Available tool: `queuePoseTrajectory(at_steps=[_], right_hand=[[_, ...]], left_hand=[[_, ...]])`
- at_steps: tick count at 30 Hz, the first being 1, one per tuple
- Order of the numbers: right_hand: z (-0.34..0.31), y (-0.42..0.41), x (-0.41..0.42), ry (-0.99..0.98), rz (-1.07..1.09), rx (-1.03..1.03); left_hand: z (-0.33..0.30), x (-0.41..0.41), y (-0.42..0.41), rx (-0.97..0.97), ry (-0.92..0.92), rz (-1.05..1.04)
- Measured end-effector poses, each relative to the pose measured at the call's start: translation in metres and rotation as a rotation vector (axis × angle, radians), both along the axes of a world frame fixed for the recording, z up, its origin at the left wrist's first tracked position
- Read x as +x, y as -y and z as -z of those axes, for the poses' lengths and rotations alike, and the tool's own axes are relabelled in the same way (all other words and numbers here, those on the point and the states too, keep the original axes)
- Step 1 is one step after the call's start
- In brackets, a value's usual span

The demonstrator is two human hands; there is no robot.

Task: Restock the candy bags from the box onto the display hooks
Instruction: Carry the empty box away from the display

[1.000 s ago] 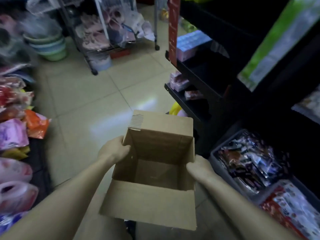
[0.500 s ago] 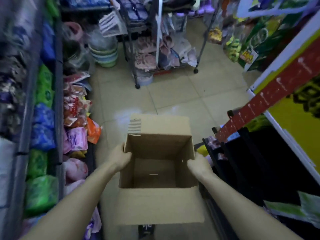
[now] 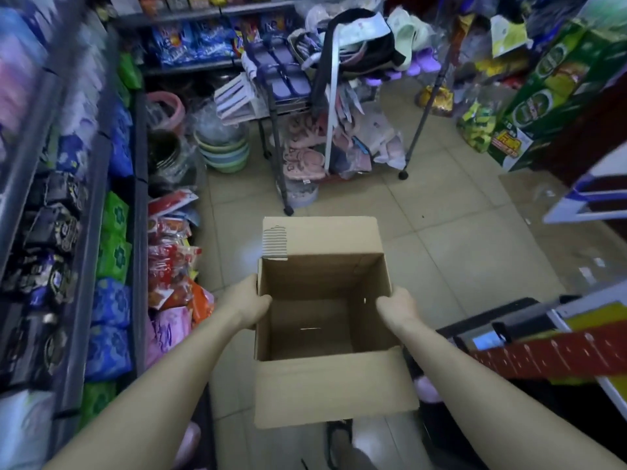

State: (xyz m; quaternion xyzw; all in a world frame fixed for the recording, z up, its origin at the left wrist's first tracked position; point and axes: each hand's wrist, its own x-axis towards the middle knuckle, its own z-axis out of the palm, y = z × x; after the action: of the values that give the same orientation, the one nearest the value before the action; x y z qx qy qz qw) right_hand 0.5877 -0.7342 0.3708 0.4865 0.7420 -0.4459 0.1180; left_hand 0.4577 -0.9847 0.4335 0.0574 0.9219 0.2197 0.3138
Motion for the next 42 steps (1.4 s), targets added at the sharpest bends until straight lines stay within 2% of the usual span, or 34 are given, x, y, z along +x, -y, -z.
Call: queuePoseTrajectory(at_steps=[10, 20, 27, 33, 42], right_hand=[[-0.017, -0.026, -0.167, 0.02, -0.045, 0.011], [0.0, -0.097, -0.319, 0.086, 0.093, 0.055], [0.003, -0.196, -0.366, 0.086, 0.238, 0.039], [0.018, -0.326, -0.389, 0.093, 0.301, 0.042], [0.023, -0.521, -0.425, 0.147, 0.282, 0.069]], left_hand=[[-0.003, -0.141, -0.029, 0.003, 0.014, -0.141], [0.026, -0.329, -0.115, 0.018, 0.103, -0.012], [0.027, -0.409, -0.242, 0.06, 0.183, 0.109], [0.057, -0.454, -0.379, 0.008, 0.199, 0.238], [0.071, -0.488, -0.574, 0.015, 0.259, 0.224]])
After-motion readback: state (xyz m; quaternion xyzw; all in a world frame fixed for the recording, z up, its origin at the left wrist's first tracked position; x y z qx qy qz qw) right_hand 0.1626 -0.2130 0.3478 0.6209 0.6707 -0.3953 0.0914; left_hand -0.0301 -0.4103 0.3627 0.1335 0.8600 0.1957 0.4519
